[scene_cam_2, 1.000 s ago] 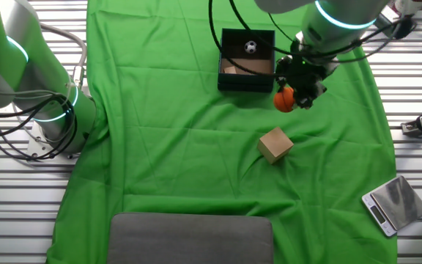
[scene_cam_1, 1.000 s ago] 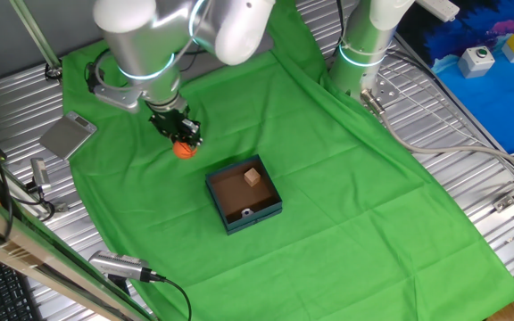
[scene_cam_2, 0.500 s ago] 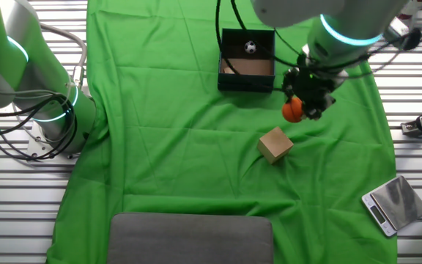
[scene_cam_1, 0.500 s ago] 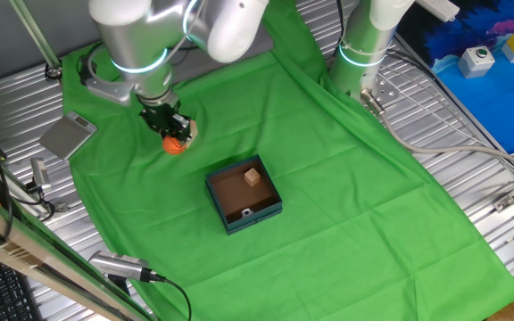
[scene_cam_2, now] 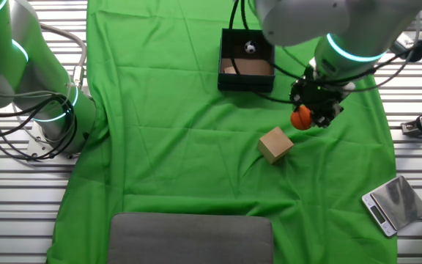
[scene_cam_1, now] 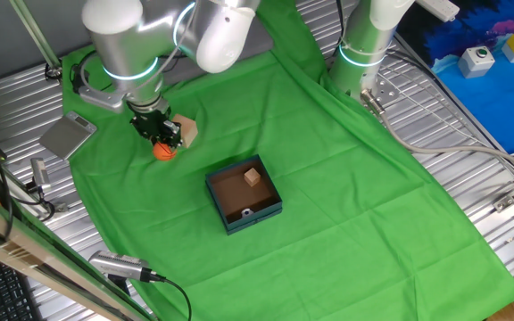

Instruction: Take everything out of the gift box

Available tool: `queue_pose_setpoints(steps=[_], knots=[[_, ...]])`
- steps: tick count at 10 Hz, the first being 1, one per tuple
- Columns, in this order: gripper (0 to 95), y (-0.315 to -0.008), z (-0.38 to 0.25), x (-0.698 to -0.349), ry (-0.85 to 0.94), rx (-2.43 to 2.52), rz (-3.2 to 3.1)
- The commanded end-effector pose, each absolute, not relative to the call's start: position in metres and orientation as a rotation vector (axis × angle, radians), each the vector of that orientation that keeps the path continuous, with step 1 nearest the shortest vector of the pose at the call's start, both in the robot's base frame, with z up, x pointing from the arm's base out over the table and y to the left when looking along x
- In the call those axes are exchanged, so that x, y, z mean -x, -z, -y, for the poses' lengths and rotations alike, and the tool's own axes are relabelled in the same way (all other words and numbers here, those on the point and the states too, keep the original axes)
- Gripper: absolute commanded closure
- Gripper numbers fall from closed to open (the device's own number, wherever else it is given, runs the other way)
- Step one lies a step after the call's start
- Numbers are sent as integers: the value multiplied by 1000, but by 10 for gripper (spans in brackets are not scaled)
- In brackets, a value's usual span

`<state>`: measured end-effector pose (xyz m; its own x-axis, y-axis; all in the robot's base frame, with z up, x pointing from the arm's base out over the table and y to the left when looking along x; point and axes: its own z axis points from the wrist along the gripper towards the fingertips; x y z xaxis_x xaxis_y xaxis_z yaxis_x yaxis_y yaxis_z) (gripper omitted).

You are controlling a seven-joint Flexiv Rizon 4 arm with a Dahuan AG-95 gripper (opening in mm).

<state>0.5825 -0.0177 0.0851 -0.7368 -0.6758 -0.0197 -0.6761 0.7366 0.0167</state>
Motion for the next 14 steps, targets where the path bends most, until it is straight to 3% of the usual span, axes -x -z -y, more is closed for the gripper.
queue_pose_setpoints(steps=[1, 14], knots=[[950, -77, 20, -586, -32, 1134, -2909], [950, -64, 23, -583, -38, 1141, -2879]])
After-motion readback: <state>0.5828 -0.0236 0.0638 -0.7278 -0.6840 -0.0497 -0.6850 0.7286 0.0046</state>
